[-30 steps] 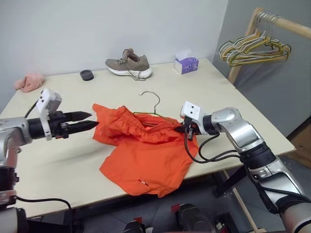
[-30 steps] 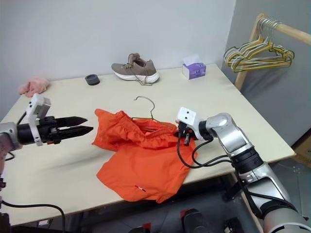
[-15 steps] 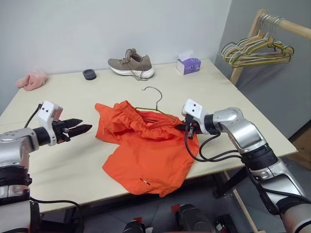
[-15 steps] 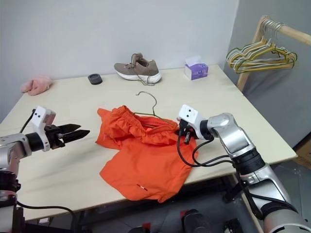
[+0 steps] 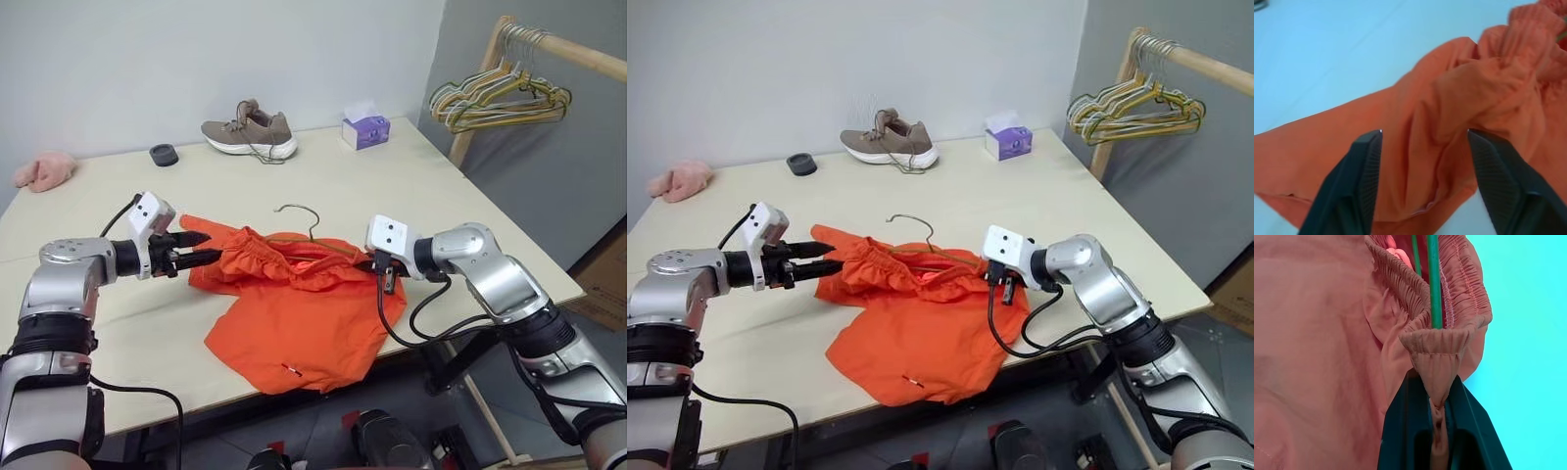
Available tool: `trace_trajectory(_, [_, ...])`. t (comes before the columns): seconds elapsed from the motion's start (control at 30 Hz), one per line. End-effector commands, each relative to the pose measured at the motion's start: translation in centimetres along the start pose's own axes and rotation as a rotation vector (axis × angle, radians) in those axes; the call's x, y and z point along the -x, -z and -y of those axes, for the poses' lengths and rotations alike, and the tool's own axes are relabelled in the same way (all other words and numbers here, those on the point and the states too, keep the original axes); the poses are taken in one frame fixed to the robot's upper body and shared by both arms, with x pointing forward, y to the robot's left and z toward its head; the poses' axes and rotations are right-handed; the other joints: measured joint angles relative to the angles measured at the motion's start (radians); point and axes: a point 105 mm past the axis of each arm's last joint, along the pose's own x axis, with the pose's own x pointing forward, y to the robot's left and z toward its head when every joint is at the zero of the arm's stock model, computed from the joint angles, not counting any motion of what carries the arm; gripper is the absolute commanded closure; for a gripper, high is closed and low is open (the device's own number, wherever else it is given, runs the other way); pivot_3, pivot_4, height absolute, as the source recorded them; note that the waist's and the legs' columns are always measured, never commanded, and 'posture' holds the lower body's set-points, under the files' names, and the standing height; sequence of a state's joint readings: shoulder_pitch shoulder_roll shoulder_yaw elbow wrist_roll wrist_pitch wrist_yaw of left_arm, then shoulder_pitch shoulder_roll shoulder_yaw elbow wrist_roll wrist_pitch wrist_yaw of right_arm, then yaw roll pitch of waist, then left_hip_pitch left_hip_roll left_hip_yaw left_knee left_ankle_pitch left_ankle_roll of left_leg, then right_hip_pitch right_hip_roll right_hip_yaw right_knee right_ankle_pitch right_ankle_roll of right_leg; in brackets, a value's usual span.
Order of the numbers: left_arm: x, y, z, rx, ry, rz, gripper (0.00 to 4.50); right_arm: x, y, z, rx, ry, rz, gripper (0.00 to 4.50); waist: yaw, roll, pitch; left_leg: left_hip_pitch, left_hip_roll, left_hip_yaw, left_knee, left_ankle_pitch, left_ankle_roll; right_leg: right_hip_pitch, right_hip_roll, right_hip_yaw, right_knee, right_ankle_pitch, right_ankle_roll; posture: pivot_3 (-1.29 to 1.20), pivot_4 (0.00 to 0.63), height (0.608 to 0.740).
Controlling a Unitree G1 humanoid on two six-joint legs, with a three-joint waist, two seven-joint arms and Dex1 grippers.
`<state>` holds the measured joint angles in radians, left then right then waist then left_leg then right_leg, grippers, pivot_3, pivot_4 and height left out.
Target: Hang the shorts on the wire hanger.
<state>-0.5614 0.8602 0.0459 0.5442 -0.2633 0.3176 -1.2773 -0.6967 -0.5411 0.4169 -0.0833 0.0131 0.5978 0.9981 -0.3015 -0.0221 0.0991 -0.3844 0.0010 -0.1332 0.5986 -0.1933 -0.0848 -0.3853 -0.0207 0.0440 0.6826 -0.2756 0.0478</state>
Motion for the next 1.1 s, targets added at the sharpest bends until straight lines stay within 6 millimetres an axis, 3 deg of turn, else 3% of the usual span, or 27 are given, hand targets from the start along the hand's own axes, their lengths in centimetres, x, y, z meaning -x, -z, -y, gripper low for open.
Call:
trace_trajectory(0.03, [0.3, -0.9, 0.8, -0.082, 0.049, -0.011, 3.08, 0.4, -1.0, 0.2, 0.052, 0.013, 0.02, 4.5, -0.003, 0.0, 0.0, 0.0, 0.0, 0.0, 0.0, 0.0, 0.0, 0.0, 0.0, 0.0, 0.0, 0.0, 0.0, -0.25, 0.019, 0.74])
trace_trajectory(0.2, [0.3, -2.0, 0.8, -0.1, 0.045, 0.023, 4.48, 0.3, -0.6, 0.1, 0.054, 0.004, 0.01, 4.5, -0.003, 0.0, 0.0, 0.0, 0.0, -0.001, 0.0, 0.0, 0.0, 0.0, 0.0, 0.0, 0.0, 0.0, 0.0, -0.24, 0.017, 0.74])
trace_trajectory(0.57, [0.4, -5.7, 1.5, -0.1, 0.071, 0.147, 4.48, -0.2, 1.8, -0.5, 0.063, -0.02, -0.063, 4.5, -0.002, 0.0, 0.0, 0.0, 0.0, 0.0, 0.0, 0.0, 0.0, 0.0, 0.0, 0.0, 0.0, 0.0, 0.0, -0.23, 0.015, 0.74])
trace_trajectory(0.7, [0.5, -6.1, 2.4, -0.068, 0.122, 0.158, 4.48, -0.3, 2.0, -0.3, 0.102, -0.007, -0.073, 4.5, -0.003, 0.0, 0.0, 0.0, 0.0, 0.0, 0.001, 0.0, 0.0, 0.0, 0.0, 0.0, 0.0, 0.0, 0.0, -0.23, 0.017, 0.74])
trace_trajectory(0.87, [0.2, -4.7, 3.3, -0.054, 0.168, 0.093, 4.48, -0.5, 1.8, -0.1, 0.171, 0.016, -0.072, 4.5, -0.004, 0.0, 0.0, 0.001, 0.0, 0.0, 0.001, 0.0, 0.0, 0.001, 0.0, 0.0, 0.001, 0.0, 0.0, -0.23, 0.018, 0.74])
trace_trajectory(1.0, [-0.8, -4.9, 3.5, -0.052, 0.155, 0.131, 4.48, -0.6, 1.1, -0.3, 0.204, 0.023, -0.049, 4.5, -0.001, 0.0, 0.0, 0.001, 0.0, 0.0, 0.001, 0.0, 0.0, 0.001, 0.0, 0.0, 0.001, 0.0, 0.0, -0.23, 0.02, 0.74])
trace_trajectory(1.1, [-0.5, -5.5, 2.4, -0.071, 0.068, 0.157, 4.48, -0.6, 1.1, -0.8, 0.077, 0.007, -0.016, 4.5, 0.0, -0.001, 0.0, 0.001, 0.0, -0.001, 0.002, 0.0, 0.0, 0.001, 0.0, 0.0, 0.001, 0.0, 0.001, -0.24, 0.022, 0.74])
